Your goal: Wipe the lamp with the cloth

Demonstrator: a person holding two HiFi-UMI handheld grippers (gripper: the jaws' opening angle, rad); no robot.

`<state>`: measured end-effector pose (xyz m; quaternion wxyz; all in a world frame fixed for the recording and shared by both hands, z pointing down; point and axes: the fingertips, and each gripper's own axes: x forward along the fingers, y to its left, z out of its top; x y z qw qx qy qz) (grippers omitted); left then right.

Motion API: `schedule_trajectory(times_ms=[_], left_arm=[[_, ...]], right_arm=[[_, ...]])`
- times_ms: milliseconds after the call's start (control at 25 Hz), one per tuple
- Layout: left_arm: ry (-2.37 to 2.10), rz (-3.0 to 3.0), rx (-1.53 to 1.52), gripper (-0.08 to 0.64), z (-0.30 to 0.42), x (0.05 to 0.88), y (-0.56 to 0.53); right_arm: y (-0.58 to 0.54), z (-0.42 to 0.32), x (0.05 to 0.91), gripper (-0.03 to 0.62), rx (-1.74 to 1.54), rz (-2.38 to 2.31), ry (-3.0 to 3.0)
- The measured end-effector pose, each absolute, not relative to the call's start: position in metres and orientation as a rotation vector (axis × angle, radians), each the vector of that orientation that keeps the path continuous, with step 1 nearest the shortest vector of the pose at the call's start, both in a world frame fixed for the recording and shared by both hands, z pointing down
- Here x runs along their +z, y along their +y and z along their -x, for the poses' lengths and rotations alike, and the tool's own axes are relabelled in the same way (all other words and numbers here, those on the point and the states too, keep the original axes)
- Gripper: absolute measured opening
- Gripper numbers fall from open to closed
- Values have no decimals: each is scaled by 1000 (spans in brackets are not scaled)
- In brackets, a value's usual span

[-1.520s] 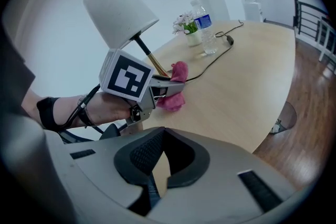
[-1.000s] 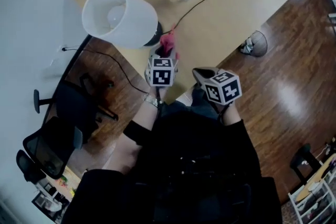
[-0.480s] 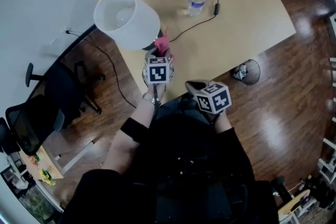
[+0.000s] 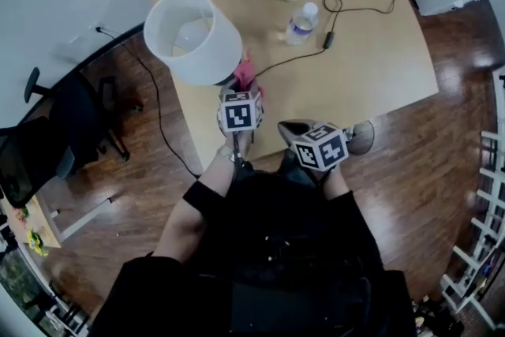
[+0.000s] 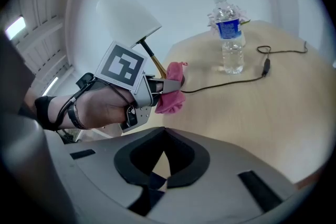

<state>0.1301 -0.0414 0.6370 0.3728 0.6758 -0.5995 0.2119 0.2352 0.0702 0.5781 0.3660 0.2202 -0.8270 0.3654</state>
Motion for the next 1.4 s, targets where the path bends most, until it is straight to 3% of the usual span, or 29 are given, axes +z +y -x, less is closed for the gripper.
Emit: schedule_trajectory(times_ms=[520,800,1400], left_arm=[[-1892,-1153,208,115,-120,639,-116],[-2038,-858,76,115,-74,643,-124],[-2086,-909,200,115,-82,647,-102]], right_arm=[[-2,-299,581,5,706,-108,-2098],[-25,-318,594,5,664,-15,-2076],[-30,-326,598,5,687,6,-2074]])
